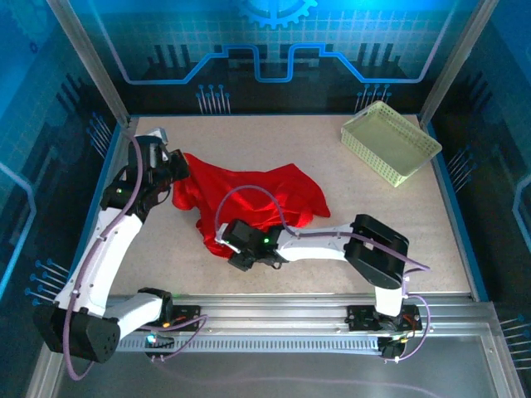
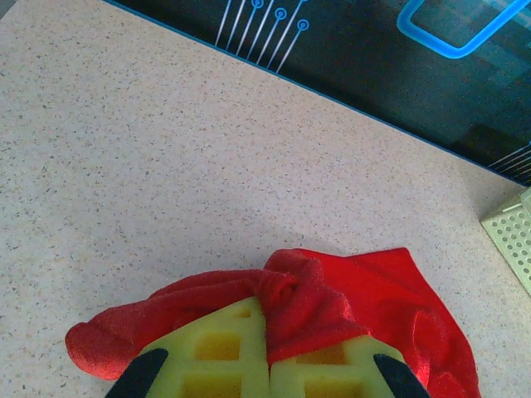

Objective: Fold the inside-out t-shirt

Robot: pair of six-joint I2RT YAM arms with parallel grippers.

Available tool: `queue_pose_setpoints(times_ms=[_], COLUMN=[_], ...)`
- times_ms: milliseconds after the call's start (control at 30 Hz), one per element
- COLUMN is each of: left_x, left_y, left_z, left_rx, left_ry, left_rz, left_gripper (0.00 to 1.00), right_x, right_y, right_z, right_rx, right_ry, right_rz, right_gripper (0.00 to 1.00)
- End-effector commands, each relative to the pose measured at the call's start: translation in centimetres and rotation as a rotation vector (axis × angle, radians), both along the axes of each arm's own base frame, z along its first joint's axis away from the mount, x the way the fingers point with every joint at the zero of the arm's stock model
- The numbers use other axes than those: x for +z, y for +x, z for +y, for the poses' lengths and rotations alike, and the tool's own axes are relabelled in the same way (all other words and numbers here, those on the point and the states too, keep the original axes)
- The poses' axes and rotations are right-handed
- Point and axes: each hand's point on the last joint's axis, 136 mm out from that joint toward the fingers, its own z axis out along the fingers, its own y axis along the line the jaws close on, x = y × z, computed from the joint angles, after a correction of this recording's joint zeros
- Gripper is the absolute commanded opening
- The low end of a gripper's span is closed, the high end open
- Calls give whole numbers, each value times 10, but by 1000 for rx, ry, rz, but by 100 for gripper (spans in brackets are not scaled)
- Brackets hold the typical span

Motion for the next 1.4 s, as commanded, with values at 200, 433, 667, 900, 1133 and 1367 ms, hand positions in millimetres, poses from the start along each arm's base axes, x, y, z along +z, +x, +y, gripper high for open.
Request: queue_pose_setpoints(times_ms=[200, 433, 667, 900, 1133, 1367], left_x=[-12, -9, 9, 113, 172, 107], left_y=[4, 4, 3, -19, -51, -20], left_z=[16, 29, 44, 49, 22, 1], left_rx=[60, 103, 160, 160, 16, -93], left_ry=[-22, -37, -39, -61, -158, -190], left_rz=[27, 24, 1, -222, -462, -192], left_gripper=[0, 0, 0, 0, 0, 0], right_x=[-4, 46, 184, 401, 442, 386], right_y=[9, 17, 32, 14, 23, 66], right_z=[21, -15, -86, -202, -274, -298], right_rx=[8, -64, -221, -370, -589, -755], right_ry=[13, 68, 232, 560, 542, 537], right_rz=[-33, -131, -342, -655, -780, -527], right_gripper=[28, 0, 0, 0, 0, 0])
